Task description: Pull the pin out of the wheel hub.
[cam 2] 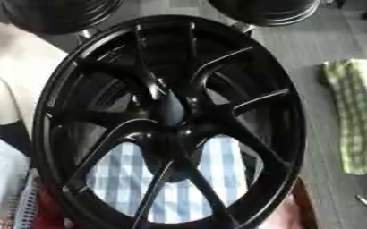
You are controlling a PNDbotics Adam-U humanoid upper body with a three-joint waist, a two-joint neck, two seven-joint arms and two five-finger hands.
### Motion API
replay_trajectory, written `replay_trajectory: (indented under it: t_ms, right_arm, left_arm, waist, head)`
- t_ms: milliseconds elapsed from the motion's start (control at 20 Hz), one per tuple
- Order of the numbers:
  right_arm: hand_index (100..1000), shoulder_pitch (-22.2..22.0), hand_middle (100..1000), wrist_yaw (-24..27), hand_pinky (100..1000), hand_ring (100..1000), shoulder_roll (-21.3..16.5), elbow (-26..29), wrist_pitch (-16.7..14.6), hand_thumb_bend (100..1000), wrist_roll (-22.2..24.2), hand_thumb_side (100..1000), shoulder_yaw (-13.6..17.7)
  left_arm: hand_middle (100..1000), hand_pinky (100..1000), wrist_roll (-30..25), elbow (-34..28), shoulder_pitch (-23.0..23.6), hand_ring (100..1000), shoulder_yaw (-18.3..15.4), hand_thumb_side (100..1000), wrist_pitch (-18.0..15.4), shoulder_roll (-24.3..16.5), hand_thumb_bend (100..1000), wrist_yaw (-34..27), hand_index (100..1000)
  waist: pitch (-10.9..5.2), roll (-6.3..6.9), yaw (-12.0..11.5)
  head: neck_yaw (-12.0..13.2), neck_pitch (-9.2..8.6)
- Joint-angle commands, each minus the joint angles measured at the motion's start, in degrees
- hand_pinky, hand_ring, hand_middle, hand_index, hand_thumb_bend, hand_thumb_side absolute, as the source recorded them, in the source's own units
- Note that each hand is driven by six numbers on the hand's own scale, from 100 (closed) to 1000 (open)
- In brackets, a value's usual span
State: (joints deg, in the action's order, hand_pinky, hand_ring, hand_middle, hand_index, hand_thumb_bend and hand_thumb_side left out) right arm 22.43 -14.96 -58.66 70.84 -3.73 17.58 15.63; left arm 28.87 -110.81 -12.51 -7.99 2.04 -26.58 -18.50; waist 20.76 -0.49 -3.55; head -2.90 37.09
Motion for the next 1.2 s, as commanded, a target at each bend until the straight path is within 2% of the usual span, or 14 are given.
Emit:
replay_trajectory:
  t_ms: [50, 250, 400, 450, 500, 550, 600, 650, 700, 800, 1000, 1200]
  right_arm:
    - [870, -0.1, 885, -1.8, 899, 875, -1.7, -0.8, 1.8, 496, -0.9, 319, 1.5]
    - [884, -0.3, 897, -3.8, 902, 882, -1.4, -0.8, 3.7, 511, -1.8, 323, 2.2]
    - [854, -0.1, 861, -4.2, 893, 853, -1.2, -0.3, 4.6, 485, -3.6, 342, 2.7]
    - [840, 0.2, 845, -3.7, 890, 840, -1.0, 0.4, 4.6, 469, -4.5, 356, 2.7]
    - [815, 0.4, 812, -2.8, 885, 814, -0.9, 1.1, 4.6, 409, -5.6, 378, 2.7]
    - [798, 0.8, 794, -1.5, 882, 801, -0.7, 2.0, 4.6, 363, -6.9, 411, 2.7]
    - [794, 1.1, 790, 0.2, 881, 797, -0.6, 3.1, 4.8, 355, -8.4, 419, 2.5]
    - [766, 1.5, 752, 2.5, 873, 760, -0.5, 4.4, 4.9, 285, -9.9, 464, 2.2]
    - [764, 1.8, 750, 5.0, 872, 757, -0.3, 5.8, 5.1, 276, -11.4, 468, 1.8]
    - [744, 2.8, 724, 10.2, 869, 731, -0.1, 9.0, 5.4, 196, -13.8, 486, 0.7]
    - [741, 5.6, 718, 21.2, 871, 721, 0.8, 15.8, 6.8, 160, -17.9, 506, -2.5]
    - [740, 7.8, 714, 28.5, 872, 715, 2.6, 21.9, 8.8, 156, -21.5, 510, -5.3]
  left_arm:
    - [661, 804, 0.1, -0.9, -0.1, 707, -0.6, 739, -0.2, -0.9, 273, 0.2, 776]
    - [661, 804, 0.1, -0.8, 0.0, 707, -0.7, 739, -0.2, -0.9, 274, 0.1, 776]
    - [661, 804, 0.1, -0.8, -0.1, 708, -0.6, 740, -0.2, -0.9, 274, 0.1, 776]
    - [661, 804, 0.0, -0.8, -0.1, 708, -0.6, 739, -0.2, -0.9, 274, 0.1, 776]
    - [661, 804, 0.0, -0.8, -0.2, 708, -0.6, 739, -0.2, -0.9, 274, 0.1, 776]
    - [661, 804, 0.0, -0.8, -0.2, 708, -0.6, 738, -0.2, -0.9, 273, 0.1, 776]
    - [661, 804, 0.0, -0.8, -0.2, 708, -0.5, 738, -0.2, -0.9, 273, 0.1, 776]
    - [661, 804, 0.0, -0.9, -0.3, 708, -0.5, 737, -0.2, -0.9, 274, 0.1, 776]
    - [661, 804, -0.1, -0.9, -0.3, 707, -0.5, 737, -0.3, -0.9, 274, 0.0, 776]
    - [661, 804, -0.1, -0.9, -0.5, 707, -0.4, 736, -0.2, -0.9, 273, 0.0, 775]
    - [661, 804, -0.5, -0.9, -0.9, 708, -0.1, 735, -0.2, -0.9, 274, -0.2, 776]
    - [661, 804, -0.8, -0.9, -1.2, 708, 0.1, 733, -0.1, -1.0, 275, -0.2, 775]
  waist:
    - [-1.63, -0.07, 0.1]
    - [-1.69, -0.15, 0.1]
    - [-1.77, -0.38, 0.1]
    - [-1.80, -0.42, 0.0]
    - [-1.82, -0.44, 0.0]
    - [-1.85, -0.45, -0.1]
    - [-1.87, -0.46, -0.2]
    - [-1.91, -0.47, -0.3]
    - [-1.92, -0.49, -0.4]
    - [-2.04, -0.55, -0.6]
    - [-2.29, -0.75, -1.1]
    - [-2.45, -0.87, -1.7]
  head:
    - [0.1, -0.82]
    - [0.1, -0.71]
    - [0.0, -0.62]
    - [0.0, -0.63]
    - [0.0, -0.61]
    - [-0.1, -0.60]
    - [-0.1, -0.62]
    - [-0.2, -0.61]
    - [-0.2, -0.62]
    - [-0.4, -0.58]
    - [-0.9, -0.48]
    - [-1.2, -0.48]
